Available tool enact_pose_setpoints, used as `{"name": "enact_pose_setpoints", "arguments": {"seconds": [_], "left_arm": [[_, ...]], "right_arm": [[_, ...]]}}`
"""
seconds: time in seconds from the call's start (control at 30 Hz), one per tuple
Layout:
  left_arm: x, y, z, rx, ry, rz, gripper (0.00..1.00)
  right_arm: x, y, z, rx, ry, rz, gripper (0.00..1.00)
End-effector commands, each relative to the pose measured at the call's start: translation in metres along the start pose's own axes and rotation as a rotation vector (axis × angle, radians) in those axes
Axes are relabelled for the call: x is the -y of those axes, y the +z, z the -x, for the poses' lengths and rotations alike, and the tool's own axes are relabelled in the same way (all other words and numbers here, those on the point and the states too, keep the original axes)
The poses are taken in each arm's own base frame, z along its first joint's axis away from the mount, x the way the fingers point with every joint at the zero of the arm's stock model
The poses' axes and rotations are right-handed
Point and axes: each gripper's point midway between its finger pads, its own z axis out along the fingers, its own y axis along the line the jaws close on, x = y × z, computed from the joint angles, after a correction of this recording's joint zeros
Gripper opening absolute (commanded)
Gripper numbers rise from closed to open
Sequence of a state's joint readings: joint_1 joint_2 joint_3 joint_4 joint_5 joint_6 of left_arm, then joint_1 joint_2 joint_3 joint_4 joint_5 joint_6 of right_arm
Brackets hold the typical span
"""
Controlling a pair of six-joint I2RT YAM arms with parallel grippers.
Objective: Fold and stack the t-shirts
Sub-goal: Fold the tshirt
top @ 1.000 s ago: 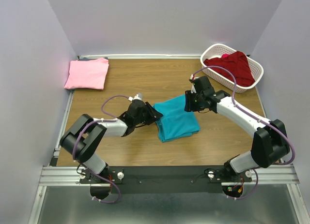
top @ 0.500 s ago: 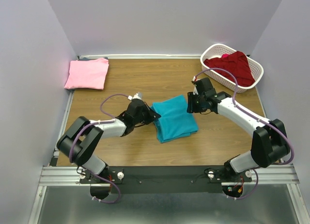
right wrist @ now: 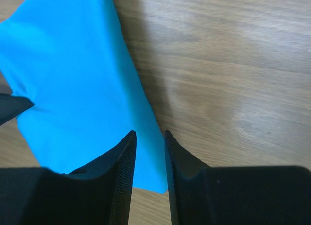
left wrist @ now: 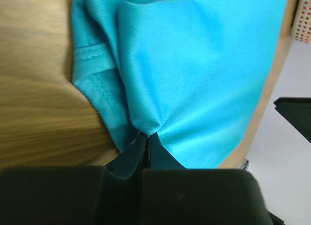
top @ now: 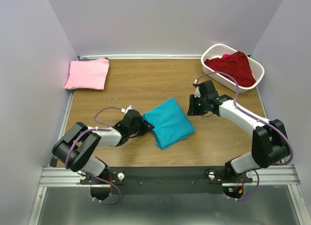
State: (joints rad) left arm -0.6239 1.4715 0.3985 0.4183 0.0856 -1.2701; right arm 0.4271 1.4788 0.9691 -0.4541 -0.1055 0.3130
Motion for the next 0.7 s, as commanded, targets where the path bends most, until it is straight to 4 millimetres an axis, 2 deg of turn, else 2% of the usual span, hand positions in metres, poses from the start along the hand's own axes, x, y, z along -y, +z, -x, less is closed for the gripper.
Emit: {"name": "enact_pose_setpoints", "arguments": {"seconds": [0.0, 0.07, 0.17, 0.2, 0.3, 0.33, 0.37, 0.43, 0.5, 0.57, 0.6, 0.67], "left_arm": [[-0.014, -0.004, 0.005, 0.061, -0.081, 0.032, 0.00], [-0.013, -0.007, 0.007, 0.071, -0.094, 0.022, 0.00], [-0.015, -0.012, 0.006, 0.073, -0.124, 0.022, 0.00], [-0.017, -0.013, 0.004, 0.072, -0.130, 0.023, 0.00], [-0.016, -0.014, 0.010, 0.104, -0.135, 0.019, 0.00], [-0.018, -0.014, 0.010, 0.104, -0.137, 0.022, 0.00], [-0.018, -0.014, 0.009, 0.101, -0.139, 0.023, 0.00], [-0.019, -0.014, 0.008, 0.100, -0.140, 0.024, 0.00], [-0.019, -0.015, 0.009, 0.103, -0.146, 0.020, 0.00], [-0.020, -0.015, 0.008, 0.103, -0.155, 0.021, 0.00], [-0.022, -0.016, 0.007, 0.103, -0.159, 0.021, 0.00], [-0.022, -0.016, 0.009, 0.109, -0.166, 0.012, 0.00]], "right_arm": [[-0.022, -0.003, 0.004, 0.025, 0.023, 0.191, 0.36], [-0.030, -0.003, 0.008, 0.030, 0.049, 0.261, 0.36], [-0.052, -0.005, 0.021, 0.035, 0.069, 0.420, 0.35], [-0.060, -0.007, 0.034, 0.063, 0.058, 0.460, 0.34], [-0.078, -0.002, 0.042, 0.041, 0.080, 0.573, 0.33], [-0.084, -0.002, 0.054, 0.071, 0.066, 0.607, 0.32], [-0.086, 0.007, 0.053, 0.049, 0.085, 0.623, 0.31], [-0.097, 0.009, 0.063, 0.067, 0.070, 0.703, 0.28], [-0.103, 0.020, 0.060, 0.030, 0.090, 0.767, 0.25], [-0.109, 0.023, 0.072, 0.058, 0.082, 0.814, 0.21], [-0.108, 0.036, 0.073, 0.061, 0.084, 0.824, 0.19], [-0.111, 0.048, 0.076, 0.051, 0.117, 0.860, 0.17]]}}
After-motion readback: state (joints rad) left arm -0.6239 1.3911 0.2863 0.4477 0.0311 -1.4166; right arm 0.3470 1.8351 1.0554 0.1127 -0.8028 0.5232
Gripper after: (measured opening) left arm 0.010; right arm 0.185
